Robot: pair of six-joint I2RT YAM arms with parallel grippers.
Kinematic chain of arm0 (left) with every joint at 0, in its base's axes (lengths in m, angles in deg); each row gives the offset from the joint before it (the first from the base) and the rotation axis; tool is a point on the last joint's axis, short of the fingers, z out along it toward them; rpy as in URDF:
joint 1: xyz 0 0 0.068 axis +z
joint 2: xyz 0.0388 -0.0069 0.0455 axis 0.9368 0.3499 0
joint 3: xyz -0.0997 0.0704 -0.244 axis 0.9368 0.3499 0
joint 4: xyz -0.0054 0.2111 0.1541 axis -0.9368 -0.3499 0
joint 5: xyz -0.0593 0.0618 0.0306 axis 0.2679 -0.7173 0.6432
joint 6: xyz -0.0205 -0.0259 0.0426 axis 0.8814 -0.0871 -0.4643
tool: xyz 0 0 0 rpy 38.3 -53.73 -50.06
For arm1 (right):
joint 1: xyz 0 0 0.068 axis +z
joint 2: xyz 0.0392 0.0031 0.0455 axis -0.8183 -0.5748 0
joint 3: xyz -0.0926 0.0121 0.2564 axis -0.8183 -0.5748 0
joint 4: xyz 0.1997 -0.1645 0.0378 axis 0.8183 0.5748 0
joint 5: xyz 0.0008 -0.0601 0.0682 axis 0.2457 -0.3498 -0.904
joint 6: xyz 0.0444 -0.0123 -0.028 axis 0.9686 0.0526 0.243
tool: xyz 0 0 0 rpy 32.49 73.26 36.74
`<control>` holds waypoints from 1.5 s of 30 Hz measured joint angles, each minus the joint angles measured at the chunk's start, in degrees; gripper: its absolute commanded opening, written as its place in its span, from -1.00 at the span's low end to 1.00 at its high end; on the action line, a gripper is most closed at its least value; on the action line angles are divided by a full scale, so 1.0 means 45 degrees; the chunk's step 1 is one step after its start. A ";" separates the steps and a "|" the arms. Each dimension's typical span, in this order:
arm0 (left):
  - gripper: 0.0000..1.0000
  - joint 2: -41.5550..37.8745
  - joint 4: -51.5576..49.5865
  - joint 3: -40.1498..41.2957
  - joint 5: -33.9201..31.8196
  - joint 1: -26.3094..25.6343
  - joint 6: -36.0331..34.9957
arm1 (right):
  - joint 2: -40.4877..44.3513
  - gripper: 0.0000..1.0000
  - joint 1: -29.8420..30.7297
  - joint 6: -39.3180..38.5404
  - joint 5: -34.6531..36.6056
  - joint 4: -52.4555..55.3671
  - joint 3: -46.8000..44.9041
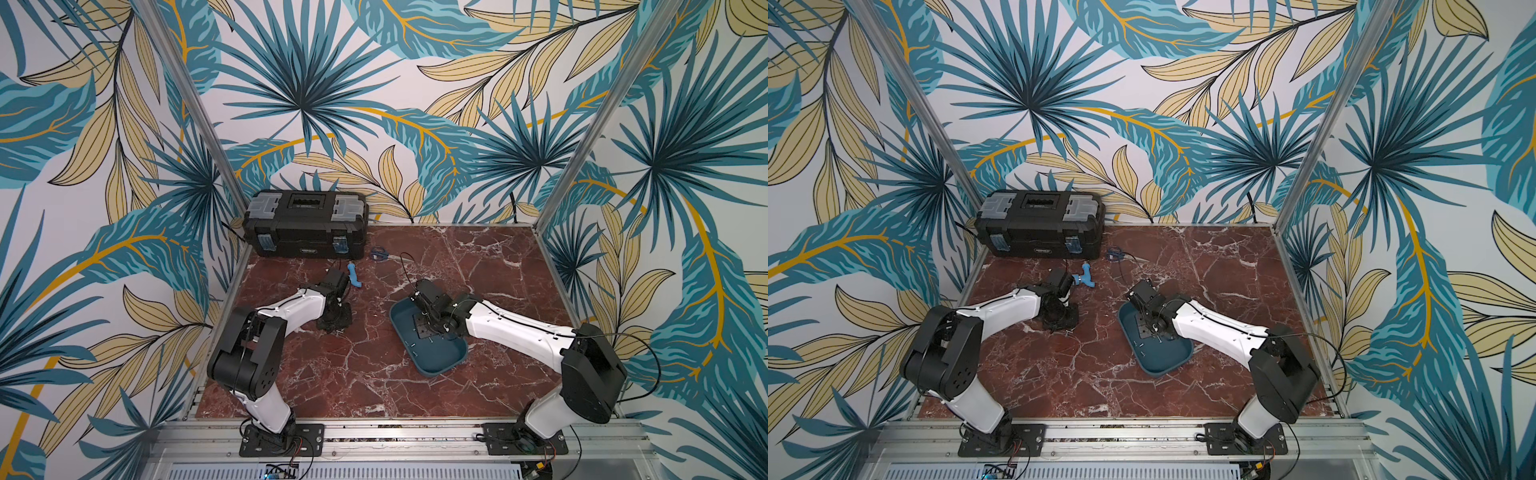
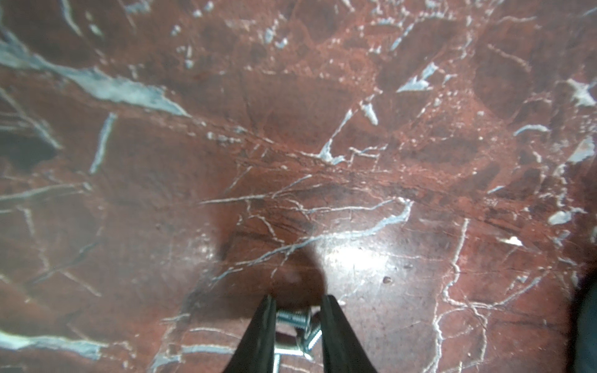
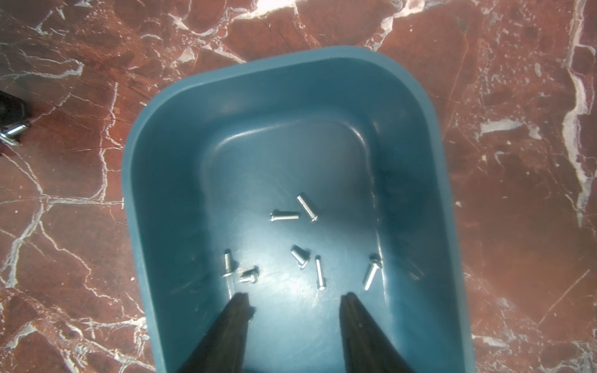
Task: Put the screws on the desktop into the storage box
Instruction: Pick up the screw from the center of the board.
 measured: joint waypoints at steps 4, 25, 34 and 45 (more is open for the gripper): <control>-0.43 0.0000 -0.0005 0.0000 -0.0005 -0.0010 0.0000 | 0.0000 0.02 0.0000 0.0000 -0.0039 0.0000 0.0000; -0.39 -0.0223 -0.0593 0.0170 -0.0146 -0.0019 -0.0029 | -0.0170 0.02 0.0000 0.0053 -0.0136 -0.0005 0.0000; -0.43 -0.0146 -0.0583 0.0141 -0.0131 -0.0019 -0.0131 | -0.0170 0.02 0.0000 0.0049 -0.0136 -0.0010 0.0000; -0.46 0.0335 -0.0437 -0.0369 -0.0097 -0.0019 -0.0427 | -0.0170 0.02 0.0000 0.0049 -0.0136 -0.0015 0.0000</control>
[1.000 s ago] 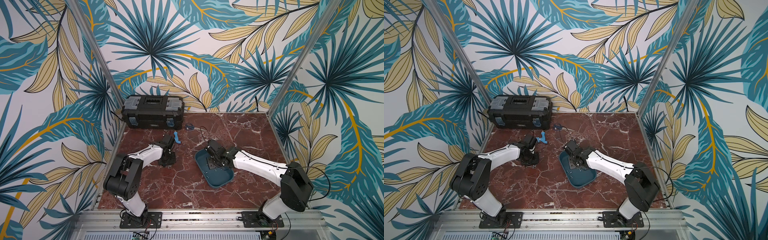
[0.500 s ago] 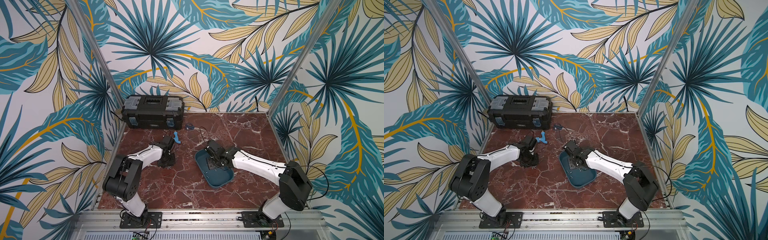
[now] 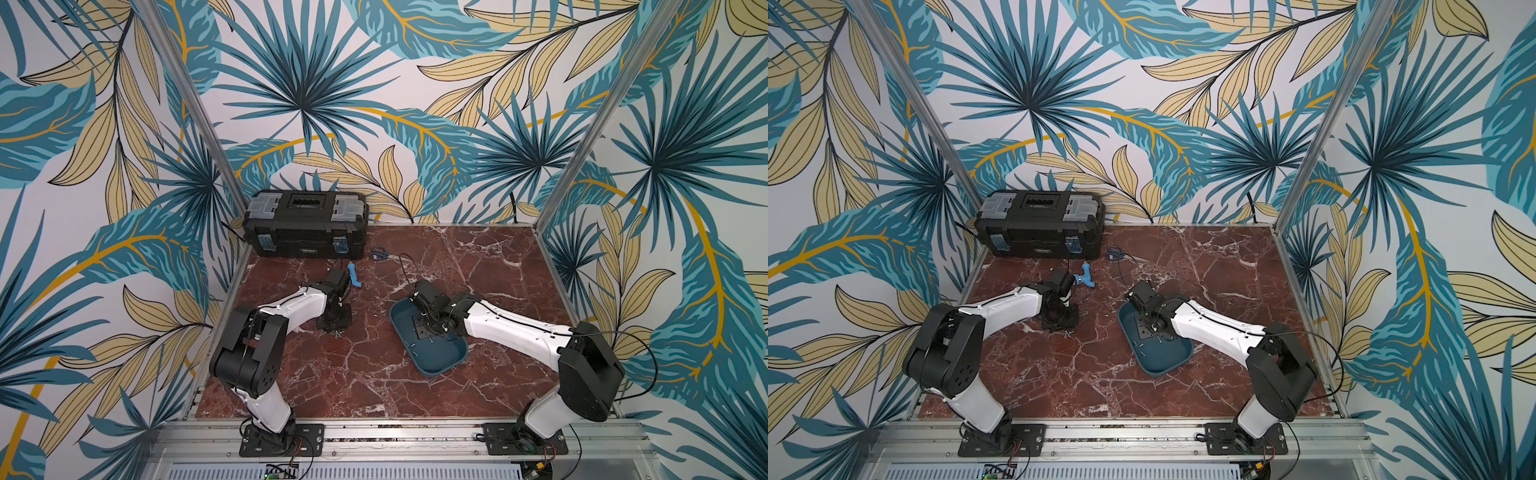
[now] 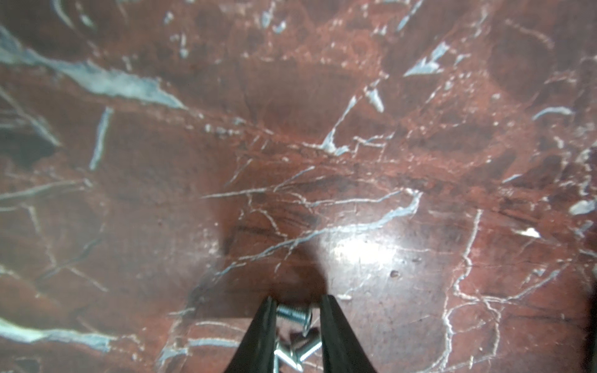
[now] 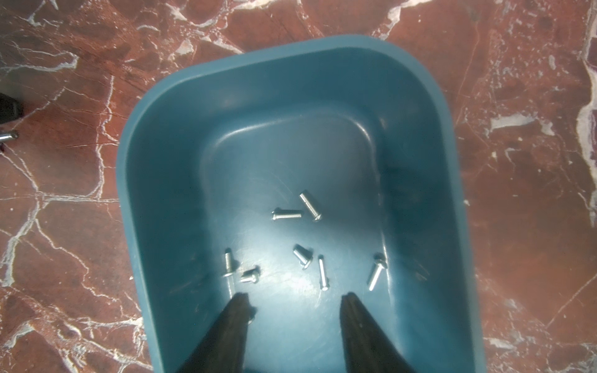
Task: Put the screws on the desktop into the storage box
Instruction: Pick up the screw from the center of the board.
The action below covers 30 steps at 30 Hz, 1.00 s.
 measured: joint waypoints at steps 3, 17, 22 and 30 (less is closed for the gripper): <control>-0.49 0.0058 0.0141 -0.0049 0.0005 0.0000 -0.0034 | 0.0000 0.01 0.0000 -0.0005 0.0000 -0.0005 0.0000; -0.69 0.0049 0.0175 -0.0049 -0.0010 0.0005 -0.0053 | -0.0034 0.01 0.0000 -0.0010 0.0000 0.0000 0.0034; -0.71 -0.0039 0.0165 -0.0039 0.0117 0.0005 -0.0024 | -0.0039 0.01 0.0000 -0.0010 0.0015 0.0000 0.0039; -0.73 -0.1146 -0.0185 0.0155 0.1107 -0.0427 0.0471 | 0.0044 0.00 -0.0311 -0.0010 0.0058 0.0005 0.0039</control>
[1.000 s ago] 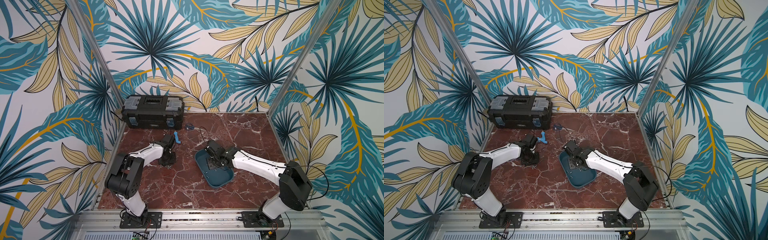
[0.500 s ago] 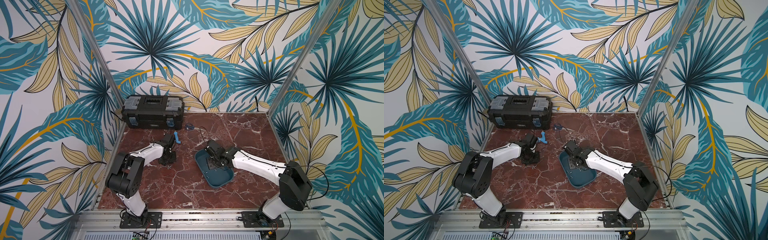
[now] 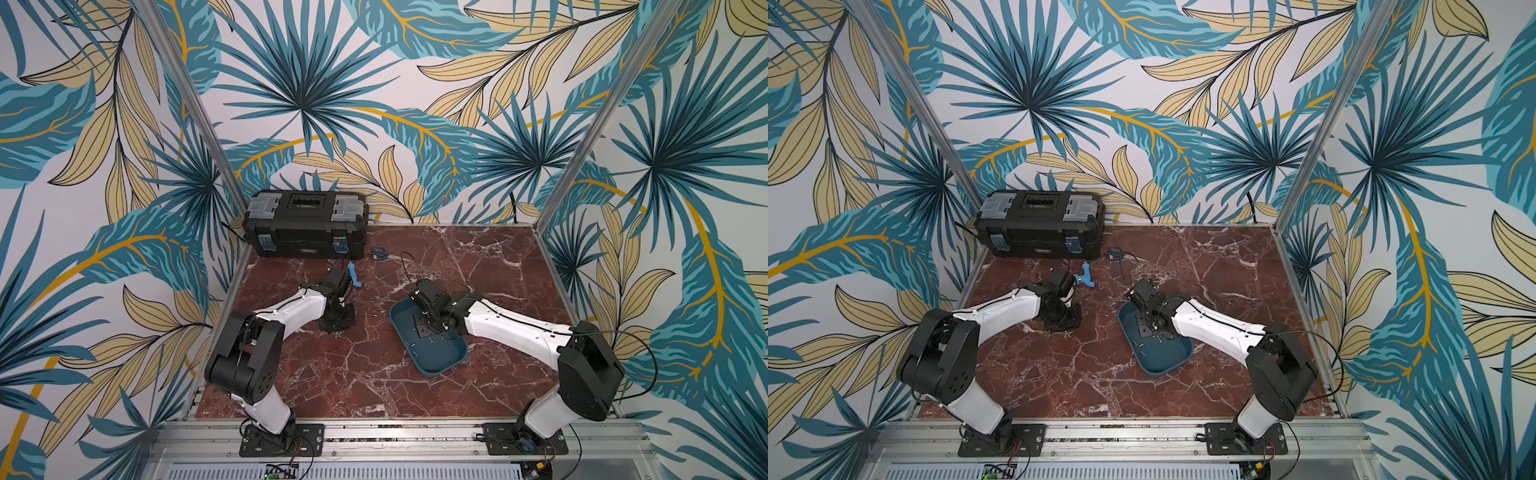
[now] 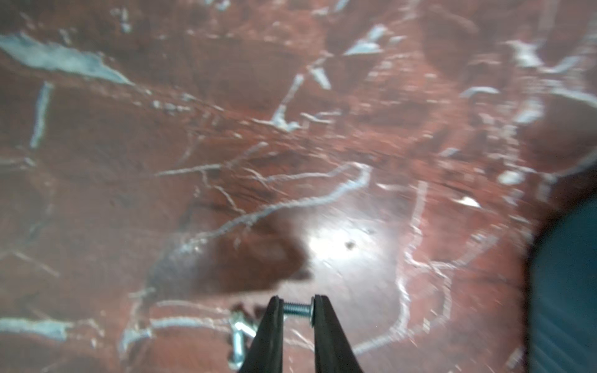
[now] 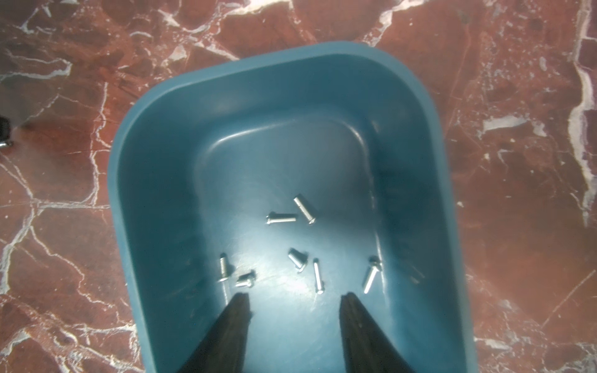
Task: Put the screws on the desktop into the storage box
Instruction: Pick up the screw from the center of the board, then place the screw in the storage box.
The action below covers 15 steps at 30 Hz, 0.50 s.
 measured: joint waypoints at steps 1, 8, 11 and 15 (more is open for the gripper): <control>-0.73 -0.0350 -0.0029 0.0000 0.0102 -0.0141 0.0117 | 0.0083 0.00 -0.0112 0.0000 0.0000 0.0000 0.0000; -0.73 -0.1899 -0.0039 -0.0024 0.0661 -0.1666 0.1083 | 0.1457 -0.02 -0.1287 0.0005 -0.0097 -0.0024 -0.0117; -0.73 -0.1715 -0.0083 -0.0262 0.0753 -0.2730 0.1535 | 0.2142 -0.03 -0.1962 0.0010 -0.0151 -0.0049 -0.0330; -0.73 -0.0933 -0.0097 -0.1336 0.0748 -0.4133 0.1962 | 0.2735 -0.03 -0.2667 0.0015 -0.0204 -0.0068 -0.0651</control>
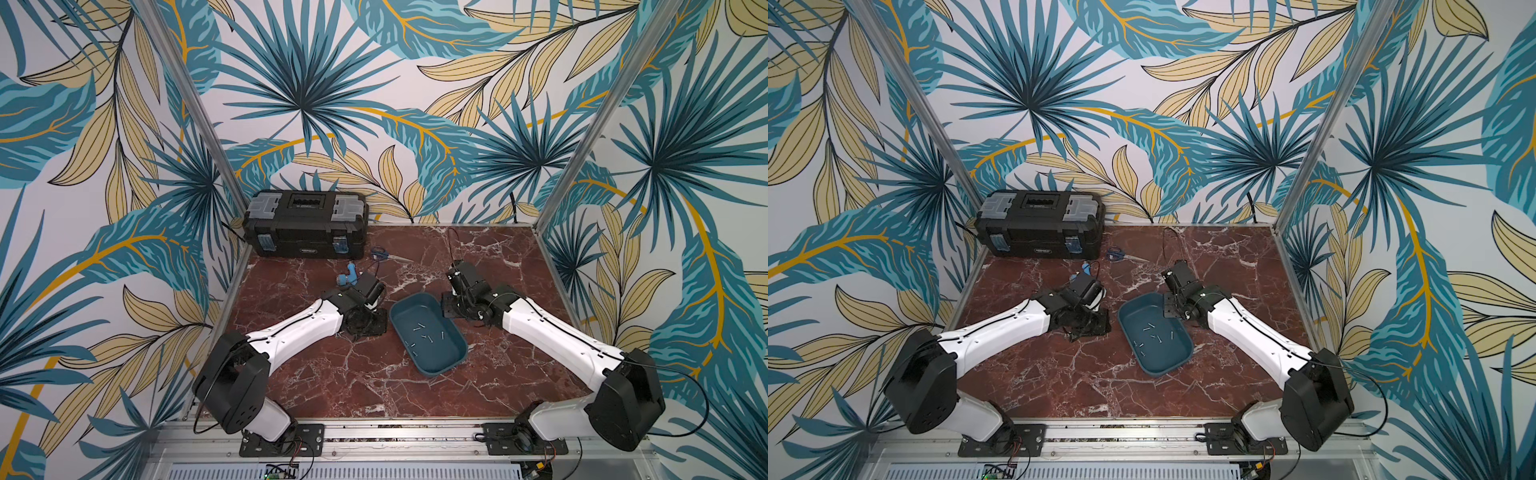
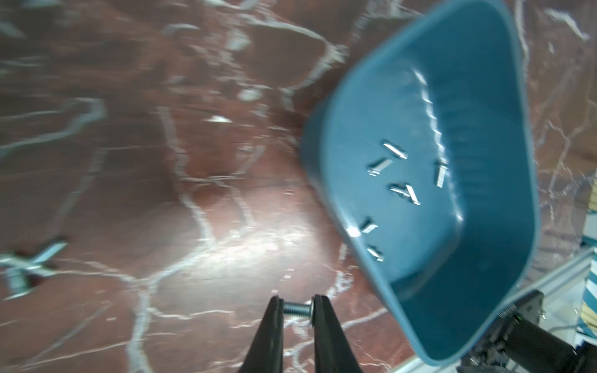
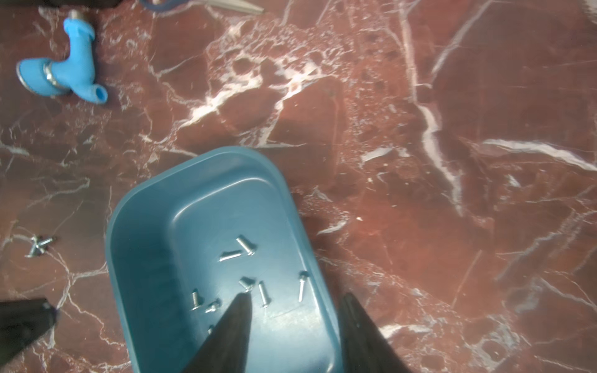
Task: Put the screws on the desktop into the storage box
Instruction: Place the screw in the storage box.
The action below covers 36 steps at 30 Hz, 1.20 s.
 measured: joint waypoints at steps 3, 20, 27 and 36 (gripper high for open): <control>-0.73 0.0724 0.0092 -0.0971 0.0000 -0.0743 0.0175 | 0.0214 -0.03 -0.0257 0.0005 -0.0053 0.0005 -0.0257; 0.11 0.1943 -0.0549 -0.2399 -0.0539 -0.1103 -0.0121 | 0.0427 -0.05 -0.0461 0.0092 -0.0821 0.0010 -0.0675; 0.11 -0.1598 -0.1098 -0.0869 -0.0695 0.1948 -0.0627 | 0.0155 -0.09 -0.0049 0.0087 -0.2142 -0.0121 0.0238; 0.09 -0.4517 -0.3390 0.0491 -0.1161 0.5887 -0.2040 | -0.2720 -0.15 0.2657 -0.0214 -0.2905 -0.0301 0.2914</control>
